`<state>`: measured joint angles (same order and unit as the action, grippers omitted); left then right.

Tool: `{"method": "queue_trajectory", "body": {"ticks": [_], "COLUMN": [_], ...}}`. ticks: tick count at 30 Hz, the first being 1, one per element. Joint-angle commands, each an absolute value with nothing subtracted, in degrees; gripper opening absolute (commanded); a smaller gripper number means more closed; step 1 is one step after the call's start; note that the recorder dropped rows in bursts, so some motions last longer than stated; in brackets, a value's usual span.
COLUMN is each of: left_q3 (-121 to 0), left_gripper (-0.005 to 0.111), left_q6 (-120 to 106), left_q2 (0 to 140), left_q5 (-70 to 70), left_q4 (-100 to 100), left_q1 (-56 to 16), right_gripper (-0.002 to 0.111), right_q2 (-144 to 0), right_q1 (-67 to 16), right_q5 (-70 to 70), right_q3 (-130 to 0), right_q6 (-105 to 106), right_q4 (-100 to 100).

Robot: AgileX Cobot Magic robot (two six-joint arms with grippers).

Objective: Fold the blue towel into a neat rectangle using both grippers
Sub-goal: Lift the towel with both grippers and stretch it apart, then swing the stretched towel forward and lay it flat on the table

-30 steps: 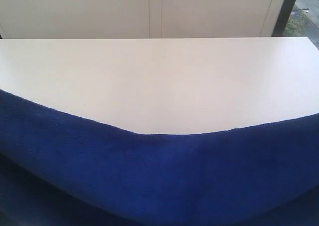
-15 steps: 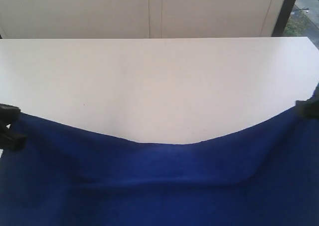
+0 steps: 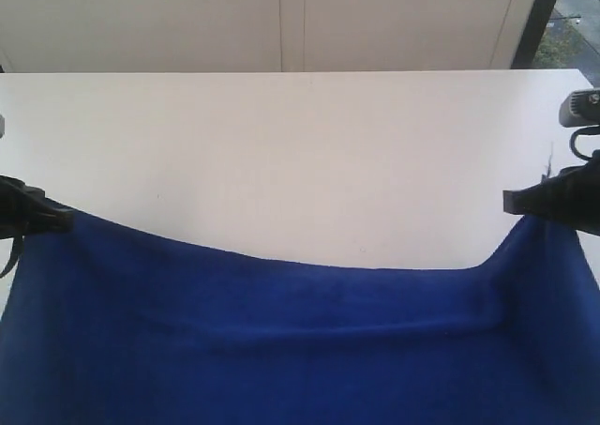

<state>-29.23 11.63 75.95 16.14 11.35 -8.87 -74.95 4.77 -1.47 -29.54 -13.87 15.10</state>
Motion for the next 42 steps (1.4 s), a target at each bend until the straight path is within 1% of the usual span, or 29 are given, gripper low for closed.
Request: {"method": "queue_trajectory", "body": {"ticks": [1, 6, 15, 19, 23, 24, 25, 29, 33, 36, 38, 39, 42], "left_q3": [-29.18, -31.79, -34.01, -34.72, -36.66, -38.39, -39.67, -43.67, -44.07, -44.07, -44.07, -44.07, -44.07], "left_gripper": [0.0, 0.0, 0.0, 0.0, 0.0, 0.0, 0.0, 0.0, 0.0, 0.0, 0.0, 0.0, 0.0], "left_q6": [12.08, 12.19, 12.19, 12.75, 15.47, 16.3, 17.0, 18.66, 18.66, 18.66, 18.66, 18.66, 18.66], "left_q2": [77.46, 77.46, 82.31, 86.99, 91.65, 94.09, 95.16, 96.46, 92.35, 83.42, 75.78, 70.83, 60.88], "left_q5": [21.49, 21.49, 23.16, 27.68, 32.32, 32.45, 32.45, 31.16, 28.86, 19.67, 12.19, 7.12, -2.92], "left_q4": [10.7, 7.28, 5.78, 5.78, 5.78, 5.78, 5.78, 7.54, 7.86, 8.12, 8.12, 8.12, 8.12], "left_q1": [-6.45, -3.69, -3.59, -3.59, -3.59, -3.59, -3.59, -3.59, -3.59, -3.59, -3.59, -3.59, -3.59], "right_gripper": [0.0, 0.0, 0.0, 0.0, 0.0, 0.0, 0.0, 0.0, 0.0, 0.0, 0.0, 0.0, 0.0], "right_q2": [-75.47, -75.47, -78.45, -82.74, -88.27, -90.99, -92.06, -93.64, -90.26, -80.54, -72.43, -66.63, -56.24], "right_q1": [10.47, 15.07, 15.48, 15.48, 15.48, 15.48, 15.48, 15.48, 15.48, 15.48, 15.48, 15.48, 15.37], "right_q5": [-4.43, -7.02, -17.42, -22.07, -28.81, -29.72, -29.56, -26.03, -24.35, -16.34, -8.66, -2.52, 6.53], "right_q3": [-30.22, -30.22, -30.22, -30.22, -30.53, -32.12, -33.28, -38.33, -39.28, -39.28, -39.28, -39.28, -39.28], "right_q6": [-13.93, -14.06, -14.04, -13.73, -9.45, -6.76, -5.88, -5.59, -5.59, -4.89, -4.25, -4.25, -4.25], "right_q4": [15.04, 15.04, 14.82, 14.24, 7.91, 2.24, 0.72, 1.56, 2.32, 2.6, 2.6, 2.6, 2.6]}}
